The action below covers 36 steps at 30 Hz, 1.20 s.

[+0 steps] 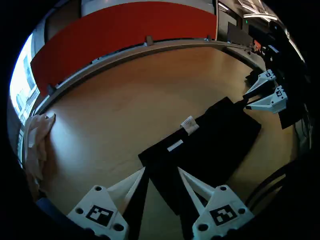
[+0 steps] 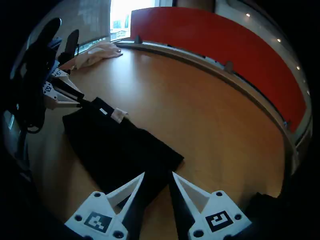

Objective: Fold towel

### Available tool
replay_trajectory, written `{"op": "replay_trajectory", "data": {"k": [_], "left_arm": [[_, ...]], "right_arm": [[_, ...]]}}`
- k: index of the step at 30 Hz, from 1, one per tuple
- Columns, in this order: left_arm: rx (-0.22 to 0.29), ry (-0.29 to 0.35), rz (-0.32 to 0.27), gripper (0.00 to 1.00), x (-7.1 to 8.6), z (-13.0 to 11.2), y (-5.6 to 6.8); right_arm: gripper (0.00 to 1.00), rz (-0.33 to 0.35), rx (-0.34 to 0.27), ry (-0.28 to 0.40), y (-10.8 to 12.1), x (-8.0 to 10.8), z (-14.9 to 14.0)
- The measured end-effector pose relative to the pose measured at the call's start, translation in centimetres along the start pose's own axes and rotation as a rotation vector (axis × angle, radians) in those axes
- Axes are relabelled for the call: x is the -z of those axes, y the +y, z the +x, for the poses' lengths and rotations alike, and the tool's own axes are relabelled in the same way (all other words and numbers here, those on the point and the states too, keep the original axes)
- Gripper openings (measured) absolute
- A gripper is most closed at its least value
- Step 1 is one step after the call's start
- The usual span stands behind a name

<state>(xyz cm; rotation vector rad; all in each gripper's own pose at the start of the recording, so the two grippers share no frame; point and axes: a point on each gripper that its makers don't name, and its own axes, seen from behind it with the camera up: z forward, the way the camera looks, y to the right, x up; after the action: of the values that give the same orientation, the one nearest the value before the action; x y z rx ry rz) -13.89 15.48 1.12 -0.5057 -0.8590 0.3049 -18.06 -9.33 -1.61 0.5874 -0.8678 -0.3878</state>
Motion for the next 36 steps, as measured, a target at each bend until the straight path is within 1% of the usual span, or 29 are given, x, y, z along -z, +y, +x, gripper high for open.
{"op": "replay_trajectory", "data": {"k": [4, 5, 7, 14, 17, 19, 23, 24, 25, 29, 36], "left_arm": [[-0.007, -0.008, 0.009, 0.44, -0.3, -0.2, -0.1], [-0.008, -0.009, 0.011, 0.44, -0.4, -0.2, -0.2], [-0.011, -0.013, 0.018, 0.44, -0.5, -0.3, -0.4], [-0.023, -0.017, 0.055, 0.44, -0.9, -0.1, -1.5], [-0.018, -0.012, 0.067, 0.44, -0.9, 0.2, -2.0], [-0.012, -0.007, 0.070, 0.47, -0.8, 0.4, -2.2], [-0.003, 0.003, 0.072, 0.69, -0.7, 0.8, -2.5], [-0.003, 0.005, 0.071, 0.77, -0.6, 0.8, -2.5], [-0.003, 0.005, 0.069, 0.84, -0.6, 0.9, -2.5], [0.003, 0.004, 0.058, 0.96, -0.3, 0.9, -2.3], [0.021, 0.002, 0.051, 0.97, 0.0, 0.8, -2.0]], "right_arm": [[0.61, -0.010, -0.009, -0.004, 0.3, -0.4, -0.2], [0.63, -0.012, -0.009, -0.004, 0.3, -0.5, -0.3], [0.65, -0.019, -0.006, -0.006, 0.5, -0.6, -0.3], [0.66, -0.049, -0.006, -0.003, 1.4, -1.0, 0.1], [0.71, -0.067, -0.010, 0.005, 1.9, -1.1, 0.4], [0.79, -0.072, -0.012, 0.011, 2.2, -1.0, 0.6], [0.94, -0.074, -0.009, 0.018, 2.4, -0.9, 0.8], [0.98, -0.075, -0.008, 0.020, 2.4, -0.9, 0.9], [0.99, -0.076, -0.007, 0.023, 2.4, -0.9, 0.9], [1.00, -0.080, -0.008, 0.033, 2.4, -0.7, 1.1], [1.00, -0.081, -0.019, 0.042, 2.2, -0.2, 1.0]]}}
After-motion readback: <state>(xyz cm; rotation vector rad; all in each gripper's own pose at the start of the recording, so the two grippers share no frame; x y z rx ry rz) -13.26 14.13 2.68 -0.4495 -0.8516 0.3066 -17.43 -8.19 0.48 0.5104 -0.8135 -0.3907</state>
